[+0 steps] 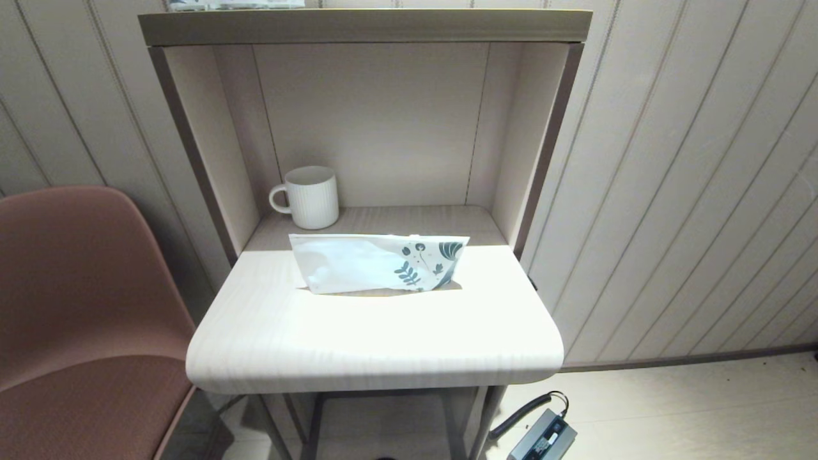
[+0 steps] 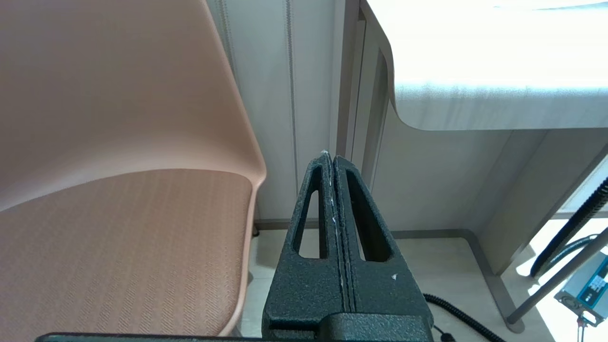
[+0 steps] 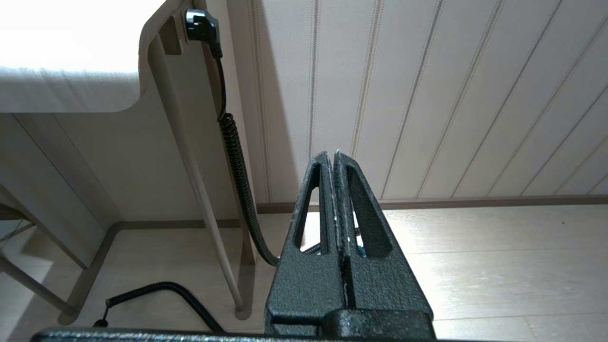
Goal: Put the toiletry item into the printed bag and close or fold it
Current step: Pick up the storage bag
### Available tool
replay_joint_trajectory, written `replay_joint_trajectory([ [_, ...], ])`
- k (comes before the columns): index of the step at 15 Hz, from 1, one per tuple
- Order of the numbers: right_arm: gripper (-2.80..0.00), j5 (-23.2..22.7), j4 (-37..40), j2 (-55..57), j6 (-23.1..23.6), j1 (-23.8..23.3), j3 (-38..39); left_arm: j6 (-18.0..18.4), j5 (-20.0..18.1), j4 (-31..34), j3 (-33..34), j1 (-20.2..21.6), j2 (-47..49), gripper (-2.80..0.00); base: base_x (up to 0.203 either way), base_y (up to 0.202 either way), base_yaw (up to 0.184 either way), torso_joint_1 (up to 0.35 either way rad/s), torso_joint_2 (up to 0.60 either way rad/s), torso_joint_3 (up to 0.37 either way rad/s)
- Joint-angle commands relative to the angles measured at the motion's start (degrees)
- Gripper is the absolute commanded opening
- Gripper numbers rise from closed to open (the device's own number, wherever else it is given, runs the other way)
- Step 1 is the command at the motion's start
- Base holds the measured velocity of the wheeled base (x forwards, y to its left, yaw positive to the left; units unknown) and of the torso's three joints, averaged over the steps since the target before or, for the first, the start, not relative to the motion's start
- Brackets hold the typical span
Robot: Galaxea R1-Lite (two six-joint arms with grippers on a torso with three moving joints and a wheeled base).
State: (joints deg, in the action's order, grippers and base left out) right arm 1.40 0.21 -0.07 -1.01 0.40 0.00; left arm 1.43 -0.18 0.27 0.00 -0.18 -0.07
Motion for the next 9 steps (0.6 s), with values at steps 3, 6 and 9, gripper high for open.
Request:
replay_joint_trajectory([
  [3, -2.80, 0.0, 0.0, 0.1, 0.0, 0.0, 0.0, 0.0, 0.0, 0.0, 0.0, 0.0, 0.1, -2.80, 0.000, 0.000, 0.000, 0.000, 0.00, 0.000],
  [6, -2.80, 0.0, 0.3, 0.1, 0.3, 0.0, -0.2, 0.0, 0.0, 0.0, 0.0, 0.0, 0.1, -2.80, 0.000, 0.000, 0.000, 0.000, 0.00, 0.000],
  [9, -2.80, -0.5, 4.7, 1.0, 1.2, 0.0, -5.8, 0.0, 0.0, -0.1, 0.0, 0.0, 0.1, -2.80, 0.000, 0.000, 0.000, 0.000, 0.00, 0.000],
])
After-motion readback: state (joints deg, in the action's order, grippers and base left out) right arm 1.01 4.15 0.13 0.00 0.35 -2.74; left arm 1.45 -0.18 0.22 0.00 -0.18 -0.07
